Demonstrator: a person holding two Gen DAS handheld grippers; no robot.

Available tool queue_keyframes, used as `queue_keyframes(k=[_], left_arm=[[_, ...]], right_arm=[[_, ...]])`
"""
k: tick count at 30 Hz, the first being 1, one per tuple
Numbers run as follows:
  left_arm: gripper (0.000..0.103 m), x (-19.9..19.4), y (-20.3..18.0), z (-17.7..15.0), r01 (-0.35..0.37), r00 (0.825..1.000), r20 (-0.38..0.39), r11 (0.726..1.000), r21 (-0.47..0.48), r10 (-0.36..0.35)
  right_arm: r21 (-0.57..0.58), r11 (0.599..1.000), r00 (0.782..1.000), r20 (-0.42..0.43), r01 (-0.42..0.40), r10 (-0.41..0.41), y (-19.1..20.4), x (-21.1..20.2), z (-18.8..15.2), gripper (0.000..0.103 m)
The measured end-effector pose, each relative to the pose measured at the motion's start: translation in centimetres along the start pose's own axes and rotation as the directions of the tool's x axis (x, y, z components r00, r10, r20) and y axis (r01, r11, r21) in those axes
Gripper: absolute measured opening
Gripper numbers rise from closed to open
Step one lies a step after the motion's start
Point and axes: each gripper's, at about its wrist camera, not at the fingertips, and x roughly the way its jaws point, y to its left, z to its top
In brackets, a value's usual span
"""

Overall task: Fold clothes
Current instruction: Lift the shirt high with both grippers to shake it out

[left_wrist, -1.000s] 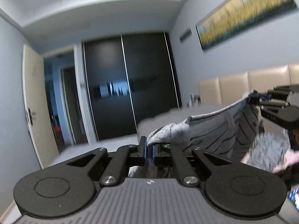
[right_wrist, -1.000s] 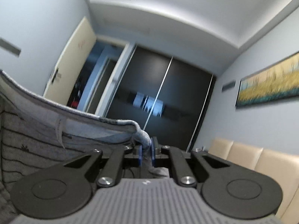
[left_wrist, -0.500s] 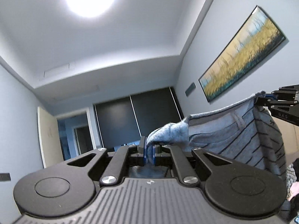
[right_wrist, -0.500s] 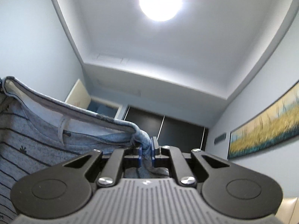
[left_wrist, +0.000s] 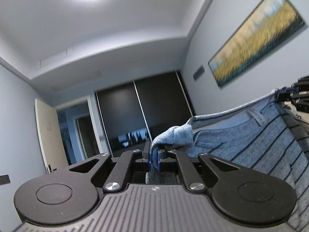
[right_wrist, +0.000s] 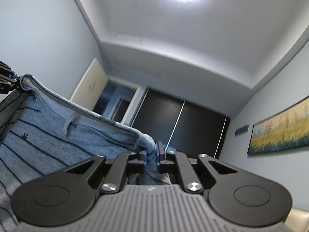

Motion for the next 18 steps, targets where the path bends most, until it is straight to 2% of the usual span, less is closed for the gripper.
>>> queue_keyframes(k=[4, 6, 8, 11, 13, 14, 16, 18], left_arm=[[0.004, 5.9, 0.7, -0.8, -0.037, 0.998, -0.060, 0.999, 0.001, 0.037], [0.004, 7.9, 1.0, -0.3, -0.078, 0.996, -0.048, 0.997, 0.002, 0.078], [0.004, 9.3, 1.4, 0.6, -0.122, 0.992, -0.018, 0.993, -0.007, 0.121], [0.004, 8.4, 2.0, 2.1, -0.148, 0.986, 0.076, 0.988, -0.037, 0.151], [0.004, 7.2, 2.2, 2.4, -0.141, 0.984, 0.106, 0.990, -0.019, 0.142], [0.004, 6.9, 2.1, 2.3, -0.122, 0.988, 0.094, 0.992, -0.013, 0.122], [0.004, 6.8, 1.5, 1.1, -0.060, 0.998, 0.023, 0.998, 0.014, 0.059], [0.004, 6.9, 0.9, -0.6, -0.001, 0.998, -0.056, 0.999, 0.039, 0.003]], right_arm=[[-0.036, 0.999, 0.997, -0.077, 0.015, -0.018, 0.6, 6.5, -1.5, 0.010], [-0.050, 0.998, 0.995, -0.080, 0.049, -0.053, 0.7, 9.2, -1.4, 0.010], [-0.061, 0.993, 0.994, -0.038, 0.097, -0.100, 0.4, 10.6, -0.4, 0.009], [-0.053, 0.990, 0.991, 0.033, 0.134, -0.132, -0.1, 10.9, 1.3, 0.009], [-0.088, 0.988, 0.991, 0.053, 0.129, -0.125, -0.2, 10.3, 1.8, 0.009], [-0.105, 0.987, 0.992, 0.045, 0.119, -0.115, -0.3, 10.0, 1.8, 0.009], [-0.121, 0.990, 0.997, 0.002, 0.078, -0.078, -0.3, 9.4, 1.1, 0.009], [-0.137, 0.990, 0.997, -0.066, 0.024, -0.034, 0.3, 8.9, -1.1, 0.009]])
